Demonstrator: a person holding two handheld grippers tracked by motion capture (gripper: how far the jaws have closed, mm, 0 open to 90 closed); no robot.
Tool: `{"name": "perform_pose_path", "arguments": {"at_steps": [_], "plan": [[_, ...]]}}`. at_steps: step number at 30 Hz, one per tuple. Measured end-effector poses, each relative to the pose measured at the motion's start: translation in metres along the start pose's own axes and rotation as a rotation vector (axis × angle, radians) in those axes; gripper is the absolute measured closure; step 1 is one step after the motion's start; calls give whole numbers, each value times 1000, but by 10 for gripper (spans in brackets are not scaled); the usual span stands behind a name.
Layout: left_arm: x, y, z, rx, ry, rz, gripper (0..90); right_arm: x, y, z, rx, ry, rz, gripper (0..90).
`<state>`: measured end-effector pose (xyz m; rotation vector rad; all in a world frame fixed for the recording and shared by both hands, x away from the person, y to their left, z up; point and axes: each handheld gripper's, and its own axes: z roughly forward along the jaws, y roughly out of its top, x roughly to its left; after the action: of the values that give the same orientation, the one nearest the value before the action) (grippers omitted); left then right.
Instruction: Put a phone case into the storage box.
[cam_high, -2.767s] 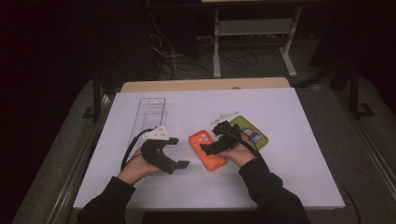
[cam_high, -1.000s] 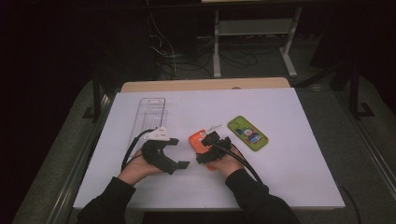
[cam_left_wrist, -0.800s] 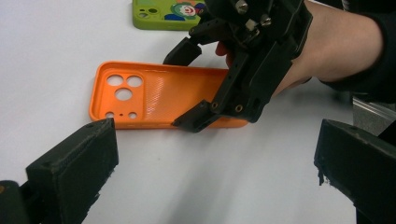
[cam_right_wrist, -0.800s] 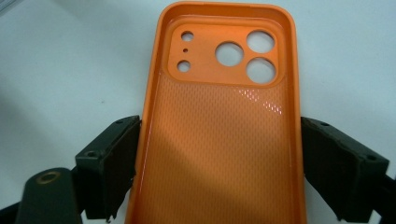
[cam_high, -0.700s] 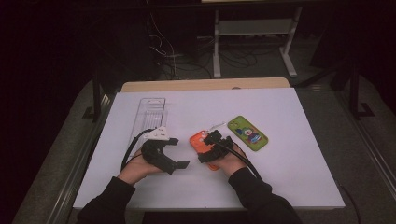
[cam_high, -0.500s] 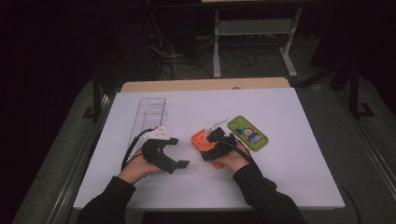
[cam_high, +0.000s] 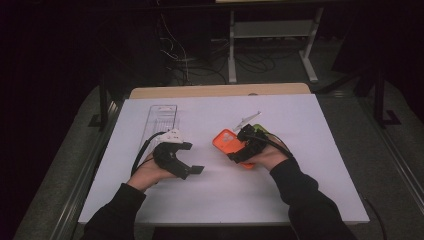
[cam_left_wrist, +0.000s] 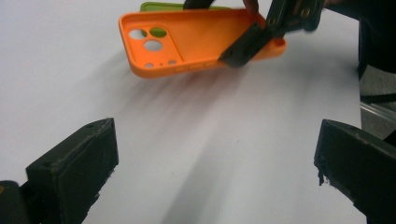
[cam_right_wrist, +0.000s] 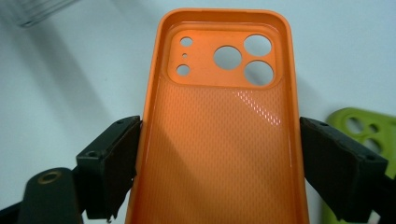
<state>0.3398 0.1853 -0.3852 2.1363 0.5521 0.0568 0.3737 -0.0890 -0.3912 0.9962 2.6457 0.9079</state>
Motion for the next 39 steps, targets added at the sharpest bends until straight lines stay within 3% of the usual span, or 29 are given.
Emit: {"name": "perform_pose_path", "arguments": {"at_steps": [3,4,6,10,12,13,15,16,19,22,26,28,32,35,39], "plan": [[1,6,1,1,-3,18,0,-6,2,-8,-5,10,-22,153],[1,10,1,-2,0,21,0,-13,3,-16,-12,38,-41,153],[3,18,3,-17,10,24,0,-21,4,-21,-4,45,-83,153],[7,27,5,-26,8,35,0,-31,5,-27,-16,93,-116,153],[7,32,7,-32,6,41,0,-37,4,-31,-19,140,-132,152],[7,37,9,-22,-5,61,0,-37,4,-32,-17,150,-141,153],[8,42,13,-14,-23,75,0,-38,2,-33,-20,164,-197,153],[8,44,15,-8,-27,90,0,-37,2,-34,-19,174,-199,153],[8,48,19,-6,-52,121,0,-34,0,-33,-23,184,-265,153],[7,48,21,20,-66,162,0,-28,-1,-34,-19,196,-286,152],[6,48,22,27,-86,171,0,-23,-3,-35,-20,225,-304,152],[2,47,22,37,-108,183,0,-19,-5,-34,-20,247,-341,152],[-1,46,23,51,-137,217,0,-14,-7,-33,-11,276,-367,152],[-3,46,23,52,-152,210,0,-11,-8,-32,-3,294,-378,152],[-7,46,27,58,-196,219,0,-3,-8,-32,-4,348,-434,152]]}}
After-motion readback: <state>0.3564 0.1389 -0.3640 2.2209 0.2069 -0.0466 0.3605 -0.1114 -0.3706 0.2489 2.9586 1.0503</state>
